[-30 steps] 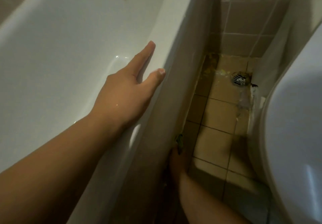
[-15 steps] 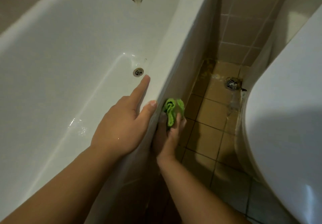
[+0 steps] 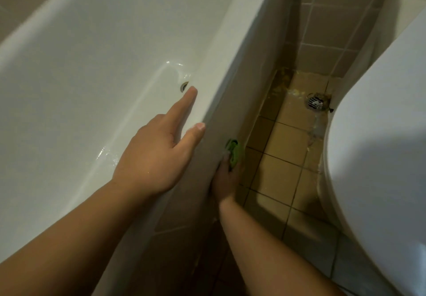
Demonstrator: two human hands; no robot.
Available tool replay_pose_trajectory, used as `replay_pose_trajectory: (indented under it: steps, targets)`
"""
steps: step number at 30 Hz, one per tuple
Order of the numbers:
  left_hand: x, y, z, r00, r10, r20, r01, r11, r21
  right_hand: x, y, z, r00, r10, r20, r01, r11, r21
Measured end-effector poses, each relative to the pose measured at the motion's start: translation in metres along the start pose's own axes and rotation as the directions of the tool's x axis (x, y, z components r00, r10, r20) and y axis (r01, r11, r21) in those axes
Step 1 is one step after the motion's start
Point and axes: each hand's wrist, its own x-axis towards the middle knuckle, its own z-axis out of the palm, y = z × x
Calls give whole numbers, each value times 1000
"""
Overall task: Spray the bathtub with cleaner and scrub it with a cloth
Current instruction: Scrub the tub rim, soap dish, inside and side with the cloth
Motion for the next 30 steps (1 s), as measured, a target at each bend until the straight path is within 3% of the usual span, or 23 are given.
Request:
replay_pose_trajectory:
  steps: [2,5,7,10,13,16,18,20,21,24,27,30]
  targets:
    - [4,3,1,1000,-5,-19,5,1000,0,43,92,-1,982,190,-7,-190,978,-86]
    - [17,9,4,998,6,-65,-6,1000,0,71,184,-7,978,209,-6,-209,975,-75]
    - [27,10,6,997,16,-74,-17,1000,-3,80,160,-7,976,211,-46,-215,974,-78]
    - [40,13,6,998,23,-64,-25,999,-20,74,58,4,981,179,-72,-181,983,-15]
    - [51,18,6,999,23,-37,-24,1000,-8,43,-39,9,1000,-30,3,30,999,26]
    - [67,25,6,998,45,-35,-44,999,6,8,-99,6,959,-254,128,261,965,-35]
    - [77,28,7,998,59,-35,-58,998,29,1,-122,9,928,-362,82,353,929,106]
    - [86,32,8,998,51,-29,-50,998,41,20,-125,15,910,-414,32,411,909,75]
    - [91,35,9,998,49,-29,-47,998,46,42,-111,17,919,-393,25,393,920,15]
    - [110,45,9,998,54,-26,-52,996,67,120,-36,18,996,-85,-27,87,993,78]
    - [125,51,8,998,57,-28,-56,997,44,165,42,10,997,77,-29,-78,996,-46]
    - [134,51,8,997,65,-40,-64,998,19,166,52,13,979,187,-77,-191,981,-46]
